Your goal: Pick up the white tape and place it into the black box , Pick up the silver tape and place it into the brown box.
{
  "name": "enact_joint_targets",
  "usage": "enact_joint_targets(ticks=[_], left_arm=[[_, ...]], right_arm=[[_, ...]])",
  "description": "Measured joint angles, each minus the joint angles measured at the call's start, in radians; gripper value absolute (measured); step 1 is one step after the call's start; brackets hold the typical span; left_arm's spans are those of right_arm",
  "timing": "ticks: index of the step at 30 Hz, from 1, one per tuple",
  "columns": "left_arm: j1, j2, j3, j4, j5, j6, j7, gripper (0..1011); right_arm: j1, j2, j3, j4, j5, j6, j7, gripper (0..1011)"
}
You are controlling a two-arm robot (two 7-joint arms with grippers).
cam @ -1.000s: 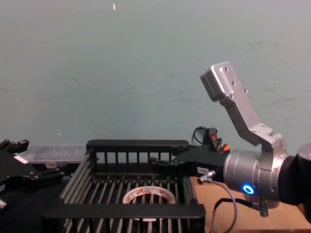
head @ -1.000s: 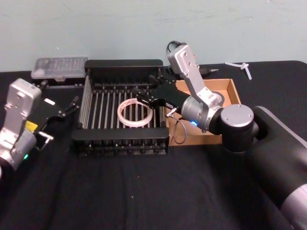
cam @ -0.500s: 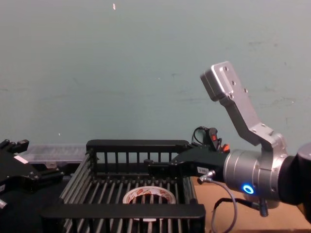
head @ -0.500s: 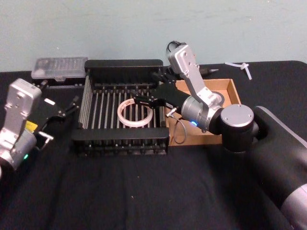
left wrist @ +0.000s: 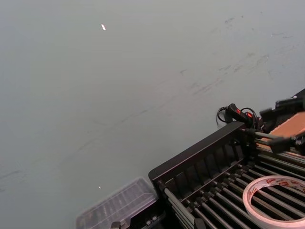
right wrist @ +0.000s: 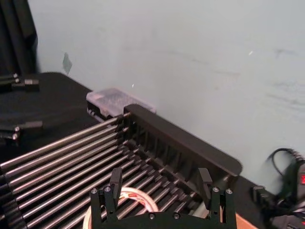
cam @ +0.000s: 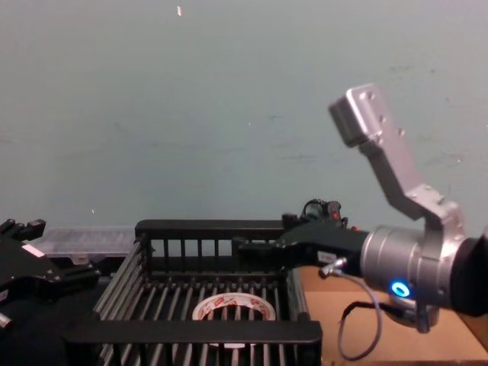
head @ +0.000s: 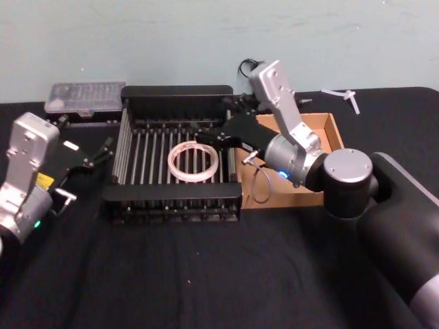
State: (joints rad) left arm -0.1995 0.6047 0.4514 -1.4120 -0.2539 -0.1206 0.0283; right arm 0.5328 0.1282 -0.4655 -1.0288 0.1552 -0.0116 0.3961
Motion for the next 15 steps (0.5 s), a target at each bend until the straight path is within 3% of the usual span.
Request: enact_joint_targets(ticks=[8,15], left_arm=[[0.000,0.000,0.000,0.000,0.000,0.000,0.000,1001],[0.000,0.000,0.000,0.000,0.000,0.000,0.000,1001]], right_arm=[[-0.057,0.031,0.051,-0.114,0.016,-0.001,-0.039,1002],[-0.119,0.064,0.119,-0.216,0.030,-0.004,-0.094,1002]])
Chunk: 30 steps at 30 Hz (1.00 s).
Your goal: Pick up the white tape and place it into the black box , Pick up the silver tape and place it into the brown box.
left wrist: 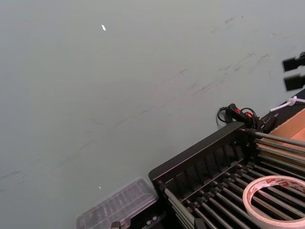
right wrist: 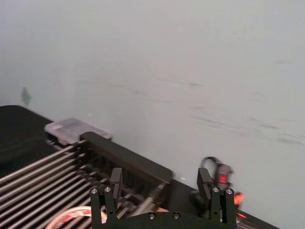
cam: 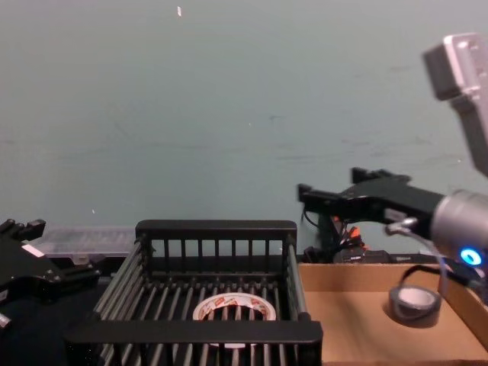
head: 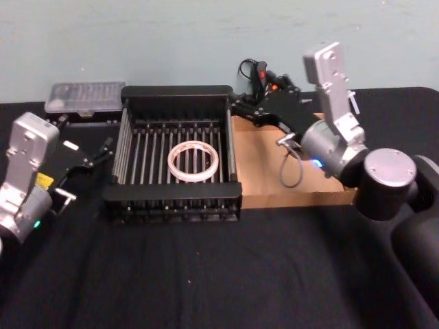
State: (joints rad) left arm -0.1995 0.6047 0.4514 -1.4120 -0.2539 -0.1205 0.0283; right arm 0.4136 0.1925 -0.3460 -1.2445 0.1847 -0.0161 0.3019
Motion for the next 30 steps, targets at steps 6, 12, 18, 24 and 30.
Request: enact_joint_targets(ticks=[6,12,18,24,30], left_arm=[[0.000,0.000,0.000,0.000,0.000,0.000,0.000,1001],[0.000,0.000,0.000,0.000,0.000,0.000,0.000,1001],[0.000,0.000,0.000,0.000,0.000,0.000,0.000,1001],[0.000,0.000,0.000,0.000,0.000,0.000,0.000,1002],[0.000,0.000,0.000,0.000,0.000,0.000,0.000,1001]], right_arm=[[-0.047,0.026,0.053,-0.050,0.002,-0.005,-0.034,1002],[-0.096,0.052,0.108,-0.084,0.004,-0.002,-0.060,1002],[-0.138,0.068,0.152,-0.095,0.002,0.011,-0.079,1002],[-0.164,0.068,0.178,-0.074,-0.007,0.020,-0.090,1002],[-0.175,0.061,0.189,-0.054,-0.015,0.027,-0.091,1002]])
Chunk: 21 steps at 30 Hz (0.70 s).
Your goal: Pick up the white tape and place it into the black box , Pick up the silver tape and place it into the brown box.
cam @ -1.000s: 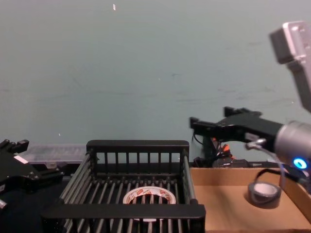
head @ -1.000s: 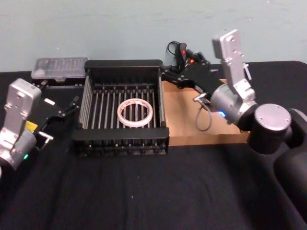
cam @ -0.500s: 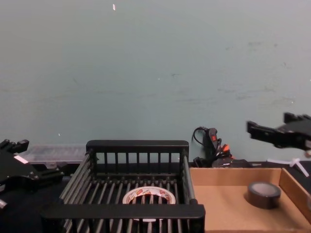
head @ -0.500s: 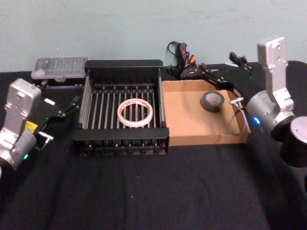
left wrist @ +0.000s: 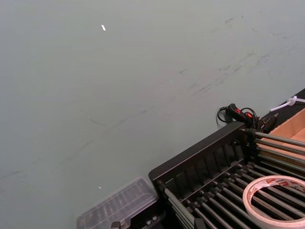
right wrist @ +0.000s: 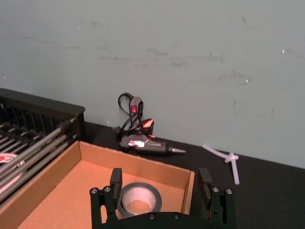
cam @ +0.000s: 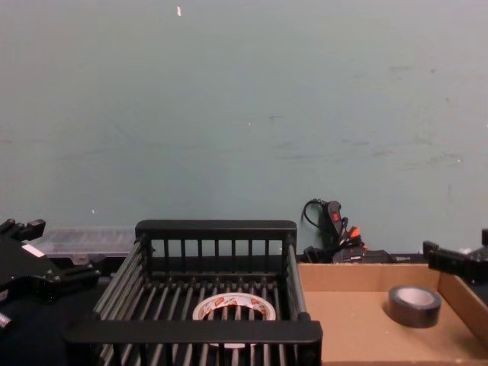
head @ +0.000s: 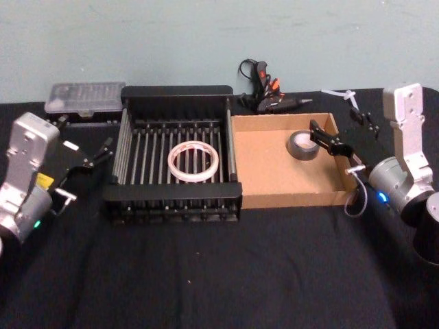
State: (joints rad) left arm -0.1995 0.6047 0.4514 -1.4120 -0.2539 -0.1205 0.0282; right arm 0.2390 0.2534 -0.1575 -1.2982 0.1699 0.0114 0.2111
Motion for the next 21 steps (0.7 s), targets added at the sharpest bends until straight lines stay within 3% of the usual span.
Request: enact_joint_targets(ticks=[21], left_arm=[[0.000,0.000,0.000,0.000,0.000,0.000,0.000,1001]], right_arm=[[0.000,-0.005,0.001,0.011,-0.008,0.004,0.000,1002]])
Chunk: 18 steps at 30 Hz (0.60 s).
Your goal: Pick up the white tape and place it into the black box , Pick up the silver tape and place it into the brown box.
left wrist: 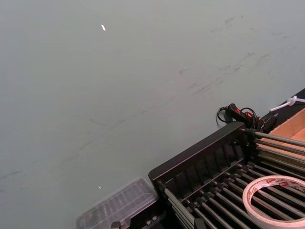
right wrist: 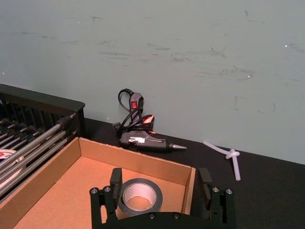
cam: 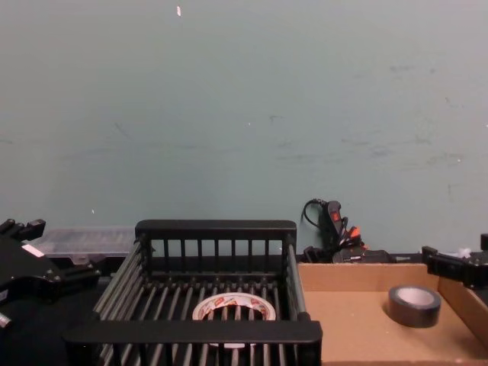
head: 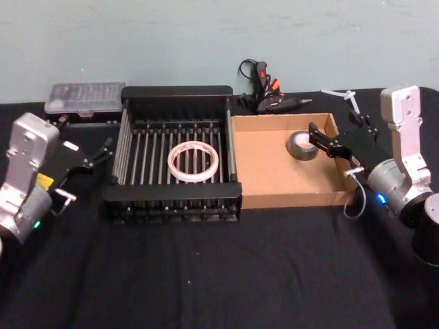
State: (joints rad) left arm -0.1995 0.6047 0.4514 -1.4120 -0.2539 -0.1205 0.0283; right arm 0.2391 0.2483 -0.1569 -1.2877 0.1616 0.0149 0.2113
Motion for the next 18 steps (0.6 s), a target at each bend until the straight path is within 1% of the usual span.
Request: enact_joint_targets(ticks=[18], left_arm=[[0.000,0.000,0.000,0.000,0.000,0.000,0.000,1001]], right_arm=[[0.001,0.001,-0.001,-0.002,0.001,-0.001,0.001,1002]])
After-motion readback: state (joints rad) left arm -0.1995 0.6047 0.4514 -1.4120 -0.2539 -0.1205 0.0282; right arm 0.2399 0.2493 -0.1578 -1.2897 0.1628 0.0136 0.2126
